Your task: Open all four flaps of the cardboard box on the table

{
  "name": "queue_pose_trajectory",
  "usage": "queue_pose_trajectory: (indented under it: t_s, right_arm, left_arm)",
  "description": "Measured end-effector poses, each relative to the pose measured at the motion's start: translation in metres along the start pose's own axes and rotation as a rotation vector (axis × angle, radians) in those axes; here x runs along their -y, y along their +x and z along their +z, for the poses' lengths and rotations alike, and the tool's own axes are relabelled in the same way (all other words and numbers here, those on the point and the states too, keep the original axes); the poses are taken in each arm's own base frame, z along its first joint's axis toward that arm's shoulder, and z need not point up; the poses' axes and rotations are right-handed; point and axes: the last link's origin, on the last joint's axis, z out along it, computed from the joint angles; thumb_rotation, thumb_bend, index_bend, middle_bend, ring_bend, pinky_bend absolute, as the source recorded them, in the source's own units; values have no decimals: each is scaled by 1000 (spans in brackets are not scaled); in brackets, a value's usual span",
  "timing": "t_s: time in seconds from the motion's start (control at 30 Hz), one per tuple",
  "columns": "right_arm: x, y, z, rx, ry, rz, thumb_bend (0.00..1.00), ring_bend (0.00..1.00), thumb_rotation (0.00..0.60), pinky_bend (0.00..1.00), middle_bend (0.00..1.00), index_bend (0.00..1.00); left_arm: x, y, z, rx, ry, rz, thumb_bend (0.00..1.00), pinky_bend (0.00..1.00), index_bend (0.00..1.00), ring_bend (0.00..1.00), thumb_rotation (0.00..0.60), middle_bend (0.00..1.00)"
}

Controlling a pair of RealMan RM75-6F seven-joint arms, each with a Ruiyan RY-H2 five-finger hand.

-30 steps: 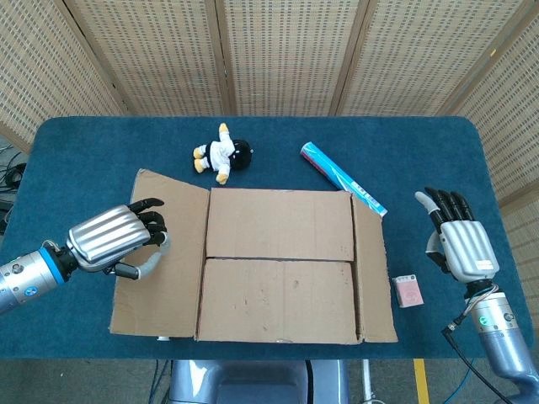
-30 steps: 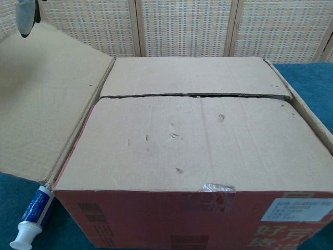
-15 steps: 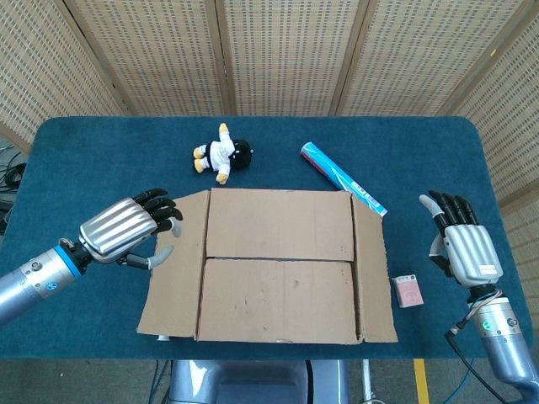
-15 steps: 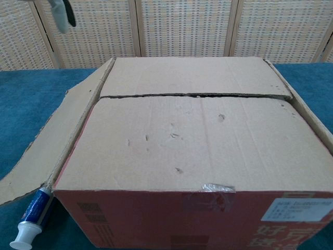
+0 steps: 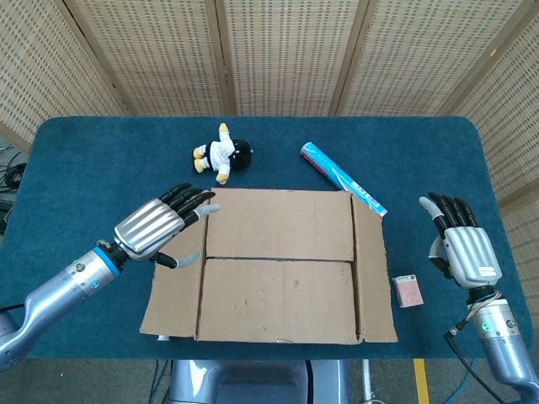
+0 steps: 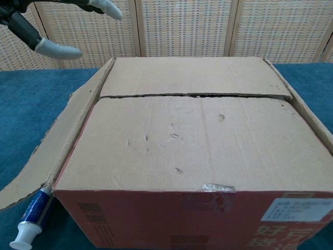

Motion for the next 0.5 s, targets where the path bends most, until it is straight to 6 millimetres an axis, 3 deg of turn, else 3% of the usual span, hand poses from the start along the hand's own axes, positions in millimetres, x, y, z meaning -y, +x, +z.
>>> queue_pose_trajectory:
  t_s: [0.27, 0.5]
  right_arm:
    - [-4, 0, 0, -1, -8, 5, 996, 0, 600, 0, 57, 86]
    - [-5, -1, 1, 3, -9, 11, 996, 0, 600, 0, 57, 86]
  left_arm:
    - [-14, -10, 17, 7, -5, 12, 348, 0, 39, 0, 522, 0]
    - [-23, -21, 25, 23, -6, 13, 268, 0, 39, 0, 525, 0]
